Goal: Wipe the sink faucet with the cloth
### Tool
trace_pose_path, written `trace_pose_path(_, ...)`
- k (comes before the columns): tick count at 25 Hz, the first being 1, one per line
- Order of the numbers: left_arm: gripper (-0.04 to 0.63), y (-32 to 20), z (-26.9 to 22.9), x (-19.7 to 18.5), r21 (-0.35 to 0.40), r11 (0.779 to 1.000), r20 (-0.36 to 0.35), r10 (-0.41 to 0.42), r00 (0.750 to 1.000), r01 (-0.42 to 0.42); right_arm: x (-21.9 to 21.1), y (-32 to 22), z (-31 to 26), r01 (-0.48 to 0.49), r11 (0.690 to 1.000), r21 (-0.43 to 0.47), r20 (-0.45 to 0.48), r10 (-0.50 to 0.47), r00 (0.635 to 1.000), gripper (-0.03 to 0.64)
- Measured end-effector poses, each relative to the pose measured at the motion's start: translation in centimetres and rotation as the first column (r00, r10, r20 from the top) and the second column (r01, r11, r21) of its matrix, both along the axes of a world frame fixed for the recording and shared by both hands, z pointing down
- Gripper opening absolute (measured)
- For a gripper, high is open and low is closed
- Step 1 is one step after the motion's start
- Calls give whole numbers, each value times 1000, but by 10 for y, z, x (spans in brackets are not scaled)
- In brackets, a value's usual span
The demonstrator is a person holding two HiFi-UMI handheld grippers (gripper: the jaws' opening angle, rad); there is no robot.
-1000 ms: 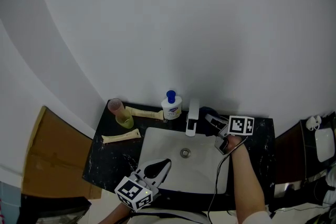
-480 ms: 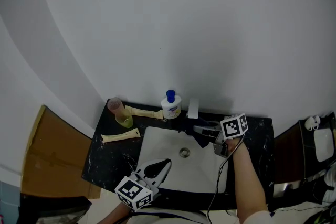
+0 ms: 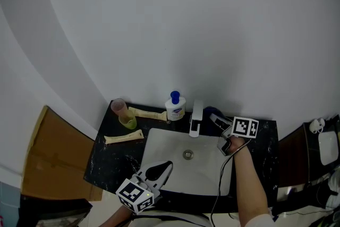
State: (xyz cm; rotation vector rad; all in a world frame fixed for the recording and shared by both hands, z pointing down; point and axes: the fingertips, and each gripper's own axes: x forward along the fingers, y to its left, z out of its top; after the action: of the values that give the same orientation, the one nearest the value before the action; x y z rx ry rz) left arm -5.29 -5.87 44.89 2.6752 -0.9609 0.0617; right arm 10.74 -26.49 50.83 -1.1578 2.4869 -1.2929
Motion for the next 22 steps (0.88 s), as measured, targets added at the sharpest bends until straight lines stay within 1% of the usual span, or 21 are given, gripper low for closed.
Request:
trace_pose_path(1,2,0,0,0,1,1000,0,1,1000,-1,9,-1,-3,-29,1000,6,20,29,999,114)
trace_pose_path(2,2,-1,0,0,1,1000,0,2,1000,-2,13,1,-5,-26,1000,9,35,25,999,114)
trace_pose_path(3,2,-1,1,0,0,1000,0,2,1000,-2,12,5,-6,5,1000,10,39,-6,999,114)
trace_pose_path(5,2,-2,2,0,-3,1000,0,3,1000,-3,0,19,-5,118,993,7,14,-118,993,114)
trace_pose_path(8,2,-1,2,0,-5,1000,1,6,1000,-6,-29,42,3,299,954,-26,-32,-299,954,114)
trace_pose_path(10,2,0,1,1,-3,1000,2,6,1000,-6,-46,50,6,367,929,-42,-30,-369,929,114)
trace_pose_path(12,2,2,-1,1,0,1000,4,4,1000,-4,-59,50,6,392,919,-46,-7,-392,920,114)
trace_pose_path(14,2,4,-2,0,2,1000,5,1,1000,-1,-63,44,2,380,924,-39,21,-380,925,114)
trace_pose_path(16,2,5,-1,-2,1,1000,7,-6,1000,6,-58,34,1,332,943,-22,27,-331,943,114)
trace_pose_path(18,2,6,0,-4,-2,1000,6,-12,1000,12,-44,21,1,244,970,0,21,-244,970,114)
trace_pose_path(20,2,6,0,-5,-2,1000,4,-16,1000,16,-22,10,0,123,992,27,29,-124,992,114)
trace_pose_path(21,2,6,0,-6,-1,1000,5,-17,1000,17,-12,5,-2,71,997,39,38,-72,997,114)
trace_pose_path(22,2,5,0,-7,-2,1000,6,-19,1000,19,-5,3,-3,39,998,46,44,-41,998,114)
